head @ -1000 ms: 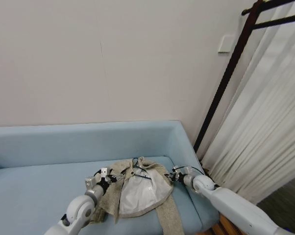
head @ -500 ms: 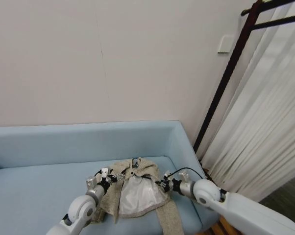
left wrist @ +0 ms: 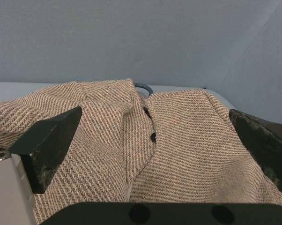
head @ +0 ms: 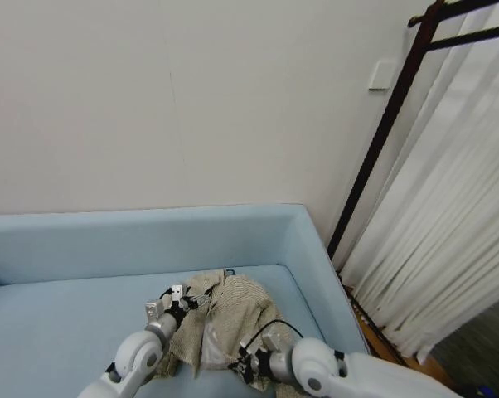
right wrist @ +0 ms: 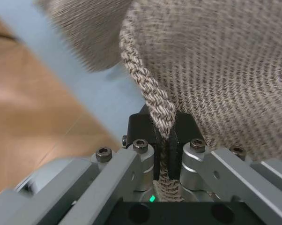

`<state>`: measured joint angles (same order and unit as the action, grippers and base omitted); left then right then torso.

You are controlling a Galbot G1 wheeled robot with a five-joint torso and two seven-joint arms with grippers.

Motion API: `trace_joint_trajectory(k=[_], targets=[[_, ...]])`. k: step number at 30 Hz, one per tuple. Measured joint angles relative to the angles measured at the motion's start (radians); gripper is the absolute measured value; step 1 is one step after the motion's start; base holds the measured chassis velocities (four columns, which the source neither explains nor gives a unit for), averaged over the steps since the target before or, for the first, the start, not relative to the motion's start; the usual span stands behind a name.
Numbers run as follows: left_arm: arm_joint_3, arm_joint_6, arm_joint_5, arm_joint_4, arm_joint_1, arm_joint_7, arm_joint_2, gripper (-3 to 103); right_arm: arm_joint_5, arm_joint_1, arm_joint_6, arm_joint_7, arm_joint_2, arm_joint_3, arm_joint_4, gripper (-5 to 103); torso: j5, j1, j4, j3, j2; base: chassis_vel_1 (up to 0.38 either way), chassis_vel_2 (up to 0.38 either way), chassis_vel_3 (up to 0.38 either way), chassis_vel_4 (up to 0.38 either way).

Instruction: Pick up the clothes from the sofa and hang them on the clothes hanger.

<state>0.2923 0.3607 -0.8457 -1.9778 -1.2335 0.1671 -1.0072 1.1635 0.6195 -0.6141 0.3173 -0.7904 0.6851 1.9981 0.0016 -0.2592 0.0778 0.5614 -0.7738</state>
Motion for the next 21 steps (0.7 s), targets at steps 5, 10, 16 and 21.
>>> trace_joint_trajectory(k=[5, 10, 16, 21], targets=[[-0.001, 0.0, 0.001, -0.003, -0.002, 0.009, 0.001, 100, -0.014, 0.019, 0.054, 0.075, -0.023, -0.036, -0.024, 10, 0.0001, 0.0, -0.0002, 0.0, 0.0, 0.0, 0.0, 0.0, 0.0], [0.0, 0.0, 0.001, -0.004, 0.002, 0.021, -0.005, 100, 0.02, 0.02, 0.06, 0.124, 0.067, -0.051, 0.109, 32, -0.0003, 0.0, 0.0005, 0.0, 0.0, 0.0, 0.0, 0.0, 0.0], [0.002, 0.004, 0.001, -0.005, 0.01, 0.034, -0.012, 100, 0.171, -0.032, 0.028, 0.217, 0.139, -0.051, 0.278, 53, -0.0002, 0.0, 0.0003, 0.0, 0.0, 0.0, 0.0, 0.0, 0.0], [0.019, 0.004, 0.001, -0.013, -0.006, 0.042, -0.014, 100, 0.261, -0.216, 0.02, 0.232, 0.117, -0.07, 0.201, 75, 0.0, 0.0, 0.0003, 0.0, 0.0, 0.0, 0.0, 0.0, 0.0]])
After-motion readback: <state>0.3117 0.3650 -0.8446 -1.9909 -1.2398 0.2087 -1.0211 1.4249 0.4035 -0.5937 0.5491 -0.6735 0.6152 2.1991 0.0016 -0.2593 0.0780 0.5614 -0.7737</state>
